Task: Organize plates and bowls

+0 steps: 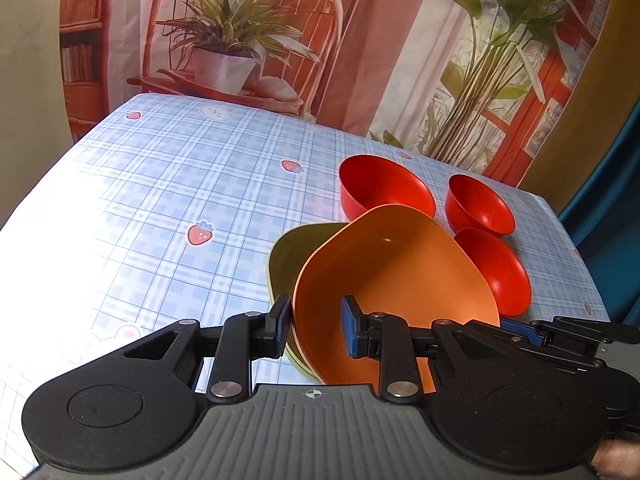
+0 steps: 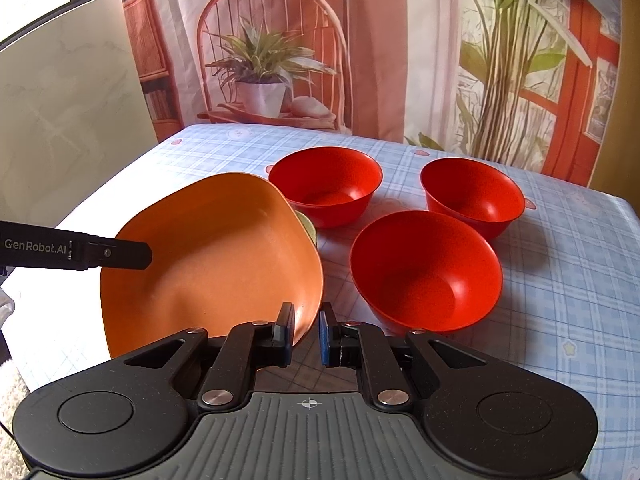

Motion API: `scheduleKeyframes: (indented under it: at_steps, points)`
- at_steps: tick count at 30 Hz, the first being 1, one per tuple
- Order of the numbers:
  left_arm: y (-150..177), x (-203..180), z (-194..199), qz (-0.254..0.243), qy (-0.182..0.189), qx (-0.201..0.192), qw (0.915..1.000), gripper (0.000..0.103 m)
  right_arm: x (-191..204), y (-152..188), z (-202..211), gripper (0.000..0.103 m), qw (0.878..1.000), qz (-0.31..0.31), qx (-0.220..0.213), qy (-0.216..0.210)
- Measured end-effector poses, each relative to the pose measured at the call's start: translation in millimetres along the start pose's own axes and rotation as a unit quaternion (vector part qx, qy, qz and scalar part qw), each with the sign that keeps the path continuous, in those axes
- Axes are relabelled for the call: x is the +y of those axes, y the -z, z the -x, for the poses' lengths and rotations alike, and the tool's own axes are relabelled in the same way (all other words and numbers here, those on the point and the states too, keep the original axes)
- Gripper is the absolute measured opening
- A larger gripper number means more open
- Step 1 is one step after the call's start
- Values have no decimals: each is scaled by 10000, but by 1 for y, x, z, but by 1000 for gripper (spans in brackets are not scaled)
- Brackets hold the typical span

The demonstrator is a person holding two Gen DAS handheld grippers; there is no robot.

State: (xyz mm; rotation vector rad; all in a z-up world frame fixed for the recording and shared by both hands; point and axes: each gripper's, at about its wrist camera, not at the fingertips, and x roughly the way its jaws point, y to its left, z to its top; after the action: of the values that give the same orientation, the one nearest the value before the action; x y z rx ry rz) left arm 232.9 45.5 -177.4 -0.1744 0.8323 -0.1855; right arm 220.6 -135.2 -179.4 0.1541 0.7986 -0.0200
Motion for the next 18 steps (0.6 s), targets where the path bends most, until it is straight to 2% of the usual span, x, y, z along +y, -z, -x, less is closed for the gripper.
scheduleKeyframes:
  at_steps: [18]
  points:
    - [-32,6,-29,-134,-5,-49,9999,29,6,-6,-8,16,9997,-190,14,-142]
